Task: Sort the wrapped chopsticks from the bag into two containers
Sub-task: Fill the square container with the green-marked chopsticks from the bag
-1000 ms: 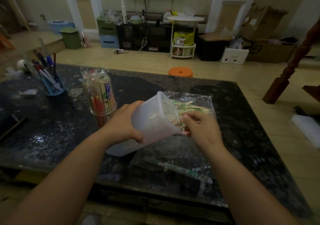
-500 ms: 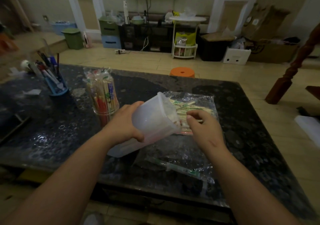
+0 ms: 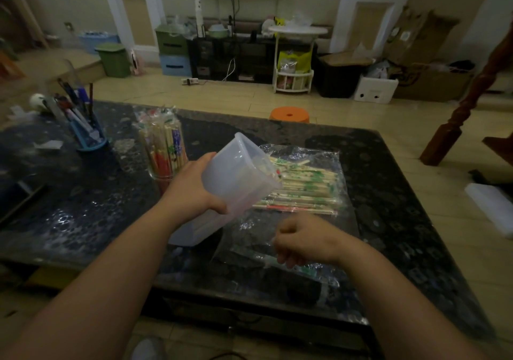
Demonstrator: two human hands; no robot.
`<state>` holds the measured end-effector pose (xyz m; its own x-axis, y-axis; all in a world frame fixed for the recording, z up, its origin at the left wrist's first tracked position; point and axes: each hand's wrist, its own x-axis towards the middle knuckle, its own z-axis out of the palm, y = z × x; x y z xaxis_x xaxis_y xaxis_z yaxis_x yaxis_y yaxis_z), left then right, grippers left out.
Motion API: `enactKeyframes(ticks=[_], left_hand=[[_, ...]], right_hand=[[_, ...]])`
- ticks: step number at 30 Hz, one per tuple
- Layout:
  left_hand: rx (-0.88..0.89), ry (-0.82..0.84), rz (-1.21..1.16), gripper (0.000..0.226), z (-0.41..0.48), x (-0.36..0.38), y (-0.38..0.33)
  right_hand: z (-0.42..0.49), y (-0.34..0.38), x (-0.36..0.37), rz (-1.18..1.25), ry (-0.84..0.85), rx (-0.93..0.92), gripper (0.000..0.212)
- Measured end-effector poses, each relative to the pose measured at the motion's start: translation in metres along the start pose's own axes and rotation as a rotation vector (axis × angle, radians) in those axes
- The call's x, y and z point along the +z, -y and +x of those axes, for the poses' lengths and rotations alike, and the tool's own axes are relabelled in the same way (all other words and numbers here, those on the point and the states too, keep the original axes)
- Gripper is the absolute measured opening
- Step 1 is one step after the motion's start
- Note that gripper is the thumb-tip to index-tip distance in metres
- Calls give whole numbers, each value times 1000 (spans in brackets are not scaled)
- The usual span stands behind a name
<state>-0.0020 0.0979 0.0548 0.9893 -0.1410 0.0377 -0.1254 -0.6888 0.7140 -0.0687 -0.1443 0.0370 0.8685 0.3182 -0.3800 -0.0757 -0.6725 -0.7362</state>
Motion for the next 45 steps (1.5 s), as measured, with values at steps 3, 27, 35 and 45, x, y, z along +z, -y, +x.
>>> enactKeyframes(ticks=[3, 27, 35, 45], left_hand=[[9, -13, -13, 102, -2, 0, -2], [-58, 28, -89, 108, 13, 5, -1], [-61, 26, -120, 108, 10, 4, -1], [-64, 33, -113, 111, 11, 5, -1]], right_hand=[[11, -9, 7, -363, 22, 39, 22], [90, -62, 12, -656, -474, 249, 63], [86, -58, 19, -712, -500, 199, 32], [90, -54, 24, -564, -418, 278, 52]])
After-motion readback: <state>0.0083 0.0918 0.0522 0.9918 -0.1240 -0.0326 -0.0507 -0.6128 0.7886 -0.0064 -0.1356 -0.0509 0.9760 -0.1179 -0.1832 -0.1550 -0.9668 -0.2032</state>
